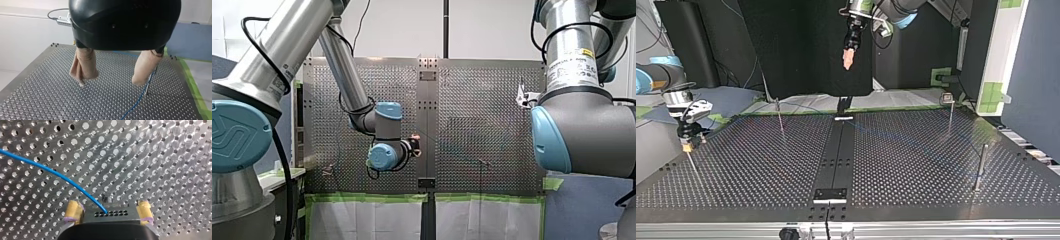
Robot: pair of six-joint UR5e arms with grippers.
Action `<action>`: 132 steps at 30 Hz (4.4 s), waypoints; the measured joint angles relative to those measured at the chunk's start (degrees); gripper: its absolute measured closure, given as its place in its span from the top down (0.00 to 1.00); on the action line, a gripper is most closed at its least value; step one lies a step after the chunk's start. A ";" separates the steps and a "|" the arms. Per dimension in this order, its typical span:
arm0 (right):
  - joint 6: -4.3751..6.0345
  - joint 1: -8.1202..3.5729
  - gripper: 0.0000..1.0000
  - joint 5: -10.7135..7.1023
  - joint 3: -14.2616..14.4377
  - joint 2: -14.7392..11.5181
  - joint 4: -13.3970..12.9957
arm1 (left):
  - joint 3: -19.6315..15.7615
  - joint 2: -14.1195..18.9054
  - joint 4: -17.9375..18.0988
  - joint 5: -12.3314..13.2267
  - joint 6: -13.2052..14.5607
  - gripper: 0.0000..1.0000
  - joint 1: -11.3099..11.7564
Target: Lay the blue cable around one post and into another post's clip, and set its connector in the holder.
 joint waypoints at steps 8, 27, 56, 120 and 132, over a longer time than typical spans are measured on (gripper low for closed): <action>-0.01 0.00 0.98 -0.17 0.02 -0.01 0.47 | -0.23 -0.01 -0.06 0.00 0.23 1.00 0.18; 0.01 -0.13 0.98 -0.07 -0.14 -0.06 0.22 | -0.41 -0.02 -0.06 0.00 0.42 1.00 0.52; -0.06 -0.05 0.98 -0.58 -1.67 0.68 0.33 | -1.95 -0.04 0.59 0.57 0.74 1.00 1.28; -0.05 0.07 0.98 -0.64 -1.53 0.71 0.34 | -1.83 0.02 0.55 1.05 -0.19 1.00 2.04; -0.05 0.07 0.98 -0.64 -1.53 0.71 0.34 | -1.83 0.02 0.55 1.05 -0.19 1.00 2.04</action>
